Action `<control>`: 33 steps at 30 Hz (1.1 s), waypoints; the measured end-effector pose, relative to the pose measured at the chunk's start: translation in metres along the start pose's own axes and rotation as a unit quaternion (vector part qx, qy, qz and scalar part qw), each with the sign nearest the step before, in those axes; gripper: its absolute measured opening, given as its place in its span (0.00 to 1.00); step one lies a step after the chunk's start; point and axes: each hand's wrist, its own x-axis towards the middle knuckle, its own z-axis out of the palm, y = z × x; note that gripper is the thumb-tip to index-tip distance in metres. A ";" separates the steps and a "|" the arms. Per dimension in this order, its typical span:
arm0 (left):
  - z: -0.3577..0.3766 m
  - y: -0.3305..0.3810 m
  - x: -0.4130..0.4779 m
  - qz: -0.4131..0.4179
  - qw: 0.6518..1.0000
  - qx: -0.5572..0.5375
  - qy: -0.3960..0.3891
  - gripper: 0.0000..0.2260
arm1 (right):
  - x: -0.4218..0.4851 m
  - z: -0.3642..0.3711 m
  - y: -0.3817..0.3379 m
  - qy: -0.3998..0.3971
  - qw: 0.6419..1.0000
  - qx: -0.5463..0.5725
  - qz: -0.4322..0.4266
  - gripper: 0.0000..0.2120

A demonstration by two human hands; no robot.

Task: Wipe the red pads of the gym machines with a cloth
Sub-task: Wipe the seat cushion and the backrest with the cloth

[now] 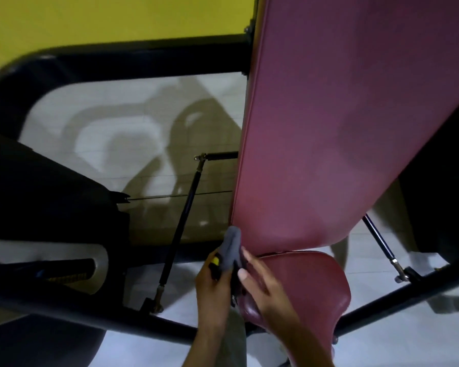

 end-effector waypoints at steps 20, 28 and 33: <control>0.002 0.301 -0.057 0.389 0.899 0.203 -0.009 0.23 | -0.051 -0.100 -0.256 0.384 0.845 -0.070 -0.367 0.14; 0.007 0.349 -0.037 0.299 0.943 0.140 -0.035 0.21 | -0.015 -0.088 -0.346 0.465 0.683 -0.345 -0.445 0.22; 0.001 0.352 -0.034 0.313 0.942 0.097 -0.079 0.23 | 0.017 -0.078 -0.316 0.483 0.654 -0.393 -0.428 0.24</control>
